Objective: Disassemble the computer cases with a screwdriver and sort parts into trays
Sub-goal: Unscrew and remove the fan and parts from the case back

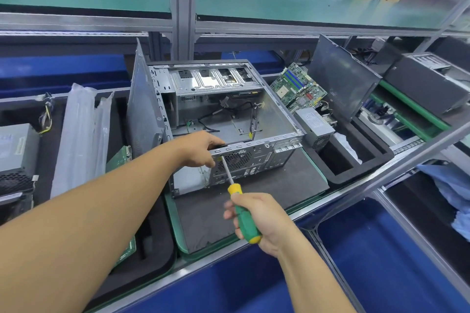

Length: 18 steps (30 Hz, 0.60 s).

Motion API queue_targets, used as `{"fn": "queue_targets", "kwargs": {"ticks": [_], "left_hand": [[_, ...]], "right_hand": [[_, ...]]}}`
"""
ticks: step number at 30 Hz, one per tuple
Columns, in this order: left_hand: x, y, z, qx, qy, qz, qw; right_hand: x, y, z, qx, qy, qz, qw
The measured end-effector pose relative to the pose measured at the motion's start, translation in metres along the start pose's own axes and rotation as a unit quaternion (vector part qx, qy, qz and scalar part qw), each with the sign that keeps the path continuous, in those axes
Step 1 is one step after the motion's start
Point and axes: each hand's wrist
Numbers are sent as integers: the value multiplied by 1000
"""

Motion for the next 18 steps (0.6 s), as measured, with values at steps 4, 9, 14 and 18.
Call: {"fn": "queue_targets", "kwargs": {"ticks": [4,9,14,18], "left_hand": [[1,0,2,-3,-2,11,1000],[1,2,2,-5,-6,21,1000],[0,2,2,0,-2,17,1000],[0,1,-1,0,1,28,1000]], "right_hand": [[7,-5,-7,-97,-230,-439,863],[11,-13,-3,-132,-244,-460,844],[-7,0,0,23,-41,-96,994],[-18,-1,0,6,-2,-67,998]]}}
Point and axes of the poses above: each hand's wrist, its own z-axis towards the middle knuckle, its own x-axis out of the palm, y = z × x, and after that the axes turned 8 degrees about -z, right-handed
